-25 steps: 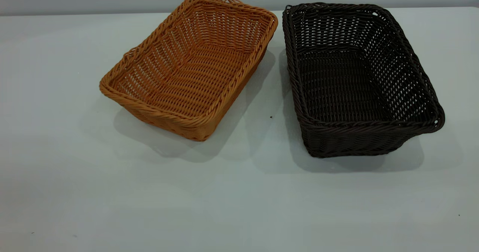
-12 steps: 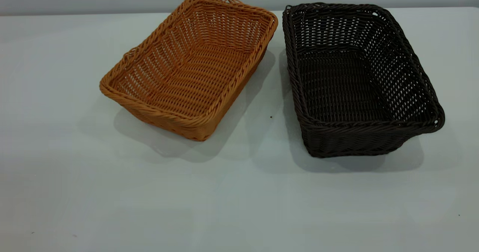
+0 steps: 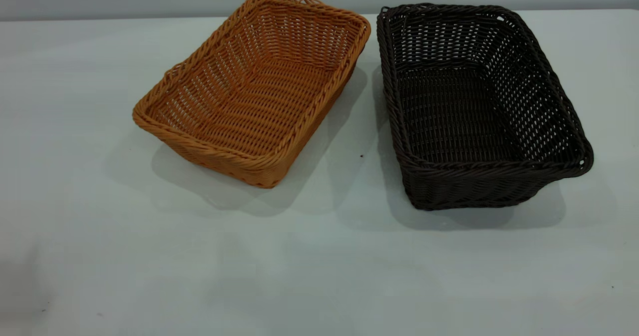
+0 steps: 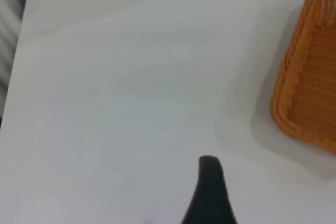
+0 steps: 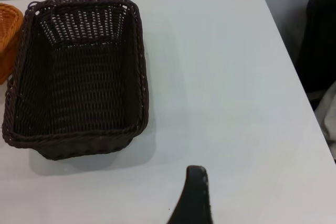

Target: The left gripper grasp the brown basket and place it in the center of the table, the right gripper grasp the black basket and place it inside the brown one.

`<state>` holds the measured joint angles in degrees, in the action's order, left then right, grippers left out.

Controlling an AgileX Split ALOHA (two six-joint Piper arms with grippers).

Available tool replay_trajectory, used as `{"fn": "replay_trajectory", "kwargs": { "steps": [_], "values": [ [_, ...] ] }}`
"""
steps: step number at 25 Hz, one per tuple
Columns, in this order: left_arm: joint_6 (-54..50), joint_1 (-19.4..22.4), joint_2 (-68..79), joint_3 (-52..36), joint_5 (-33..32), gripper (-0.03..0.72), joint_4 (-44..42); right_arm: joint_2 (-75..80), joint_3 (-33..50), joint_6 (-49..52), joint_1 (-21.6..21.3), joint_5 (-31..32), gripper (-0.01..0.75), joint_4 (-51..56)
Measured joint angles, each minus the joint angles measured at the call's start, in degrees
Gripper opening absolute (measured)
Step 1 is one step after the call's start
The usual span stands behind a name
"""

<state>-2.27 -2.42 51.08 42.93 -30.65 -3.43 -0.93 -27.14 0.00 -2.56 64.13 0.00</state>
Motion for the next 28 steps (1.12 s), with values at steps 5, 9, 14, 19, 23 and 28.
{"fn": "replay_trajectory", "kwargs": {
  "steps": [5,9,14,19,23,28],
  "values": [
    [2.27,-0.28,19.63,7.28,6.74,0.519,0.0,0.0,0.0,0.0,0.0,0.0,0.586,0.0],
    [3.18,-3.3,34.31,14.73,9.06,0.519,-0.13,0.0,0.0,0.0,0.0,0.0,0.586,0.0],
    [4.56,-7.39,50.95,25.73,9.14,0.519,-0.18,0.0,0.0,0.0,0.0,0.0,0.586,0.0],
    [4.62,-10.14,65.17,36.52,8.42,0.519,-0.18,0.0,0.0,0.0,0.0,0.0,0.586,0.0],
    [4.67,-11.92,73.11,43.91,7.63,0.519,-0.13,0.0,0.0,0.0,0.0,0.0,0.586,0.0],
    [4.67,-13.45,79.68,49.89,7.47,0.519,-0.13,0.24,0.0,1.62,0.0,0.0,0.586,0.0]
  ]
}}
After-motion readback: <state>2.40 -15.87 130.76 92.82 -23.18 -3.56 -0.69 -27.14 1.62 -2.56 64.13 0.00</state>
